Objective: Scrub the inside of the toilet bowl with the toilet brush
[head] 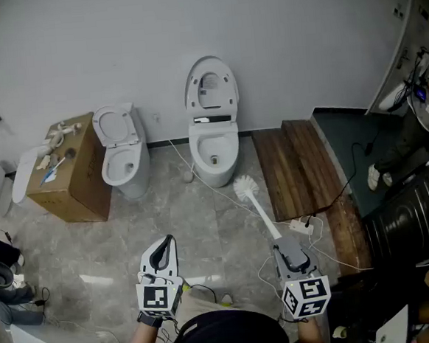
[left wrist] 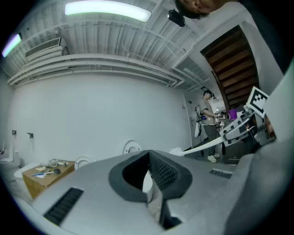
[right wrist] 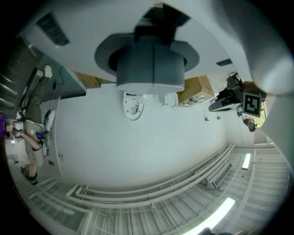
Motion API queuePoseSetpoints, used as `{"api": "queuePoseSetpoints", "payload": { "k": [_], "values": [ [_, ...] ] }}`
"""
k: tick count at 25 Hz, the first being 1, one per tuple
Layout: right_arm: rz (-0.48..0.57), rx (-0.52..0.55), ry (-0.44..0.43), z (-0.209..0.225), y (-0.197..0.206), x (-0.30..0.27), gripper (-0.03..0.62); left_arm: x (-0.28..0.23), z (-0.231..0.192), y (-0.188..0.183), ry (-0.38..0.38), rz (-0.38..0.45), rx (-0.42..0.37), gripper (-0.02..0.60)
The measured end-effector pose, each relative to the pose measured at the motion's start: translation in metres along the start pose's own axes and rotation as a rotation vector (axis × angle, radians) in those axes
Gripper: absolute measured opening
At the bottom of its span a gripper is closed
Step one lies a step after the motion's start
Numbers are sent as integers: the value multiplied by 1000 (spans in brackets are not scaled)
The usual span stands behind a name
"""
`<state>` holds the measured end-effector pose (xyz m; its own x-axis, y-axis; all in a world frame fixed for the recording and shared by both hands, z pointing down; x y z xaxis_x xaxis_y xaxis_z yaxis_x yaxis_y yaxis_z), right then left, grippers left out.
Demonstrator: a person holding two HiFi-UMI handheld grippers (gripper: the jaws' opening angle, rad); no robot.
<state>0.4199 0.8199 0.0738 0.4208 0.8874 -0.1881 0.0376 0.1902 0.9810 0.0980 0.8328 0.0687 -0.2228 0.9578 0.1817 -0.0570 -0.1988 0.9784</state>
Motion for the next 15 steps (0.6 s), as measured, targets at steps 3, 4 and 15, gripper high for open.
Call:
{"api": "queuePoseSetpoints", "payload": {
  "k": [3, 4, 15],
  "values": [
    [1, 2, 9, 3, 1, -1, 149, 0, -3, 2, -4, -6, -5, 10],
    [5, -4, 11, 5, 1, -1, 150, 0, -3, 2, -7, -8, -3, 10],
    [45, -100, 23, 4, 7, -15, 152, -7, -19, 4, 25, -15, -48, 10]
  ]
}}
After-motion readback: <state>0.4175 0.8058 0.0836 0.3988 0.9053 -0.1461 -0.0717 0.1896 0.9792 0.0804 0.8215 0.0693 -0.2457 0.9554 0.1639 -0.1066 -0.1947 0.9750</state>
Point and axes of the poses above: the fingertips, and each gripper's own axes: x backward along the fingers, z to its right, y out of its underside, the point moved 6 cm from there along x, backward along the fingers, and after that the axes turned 15 degrees about z, right-handed, at the moved point
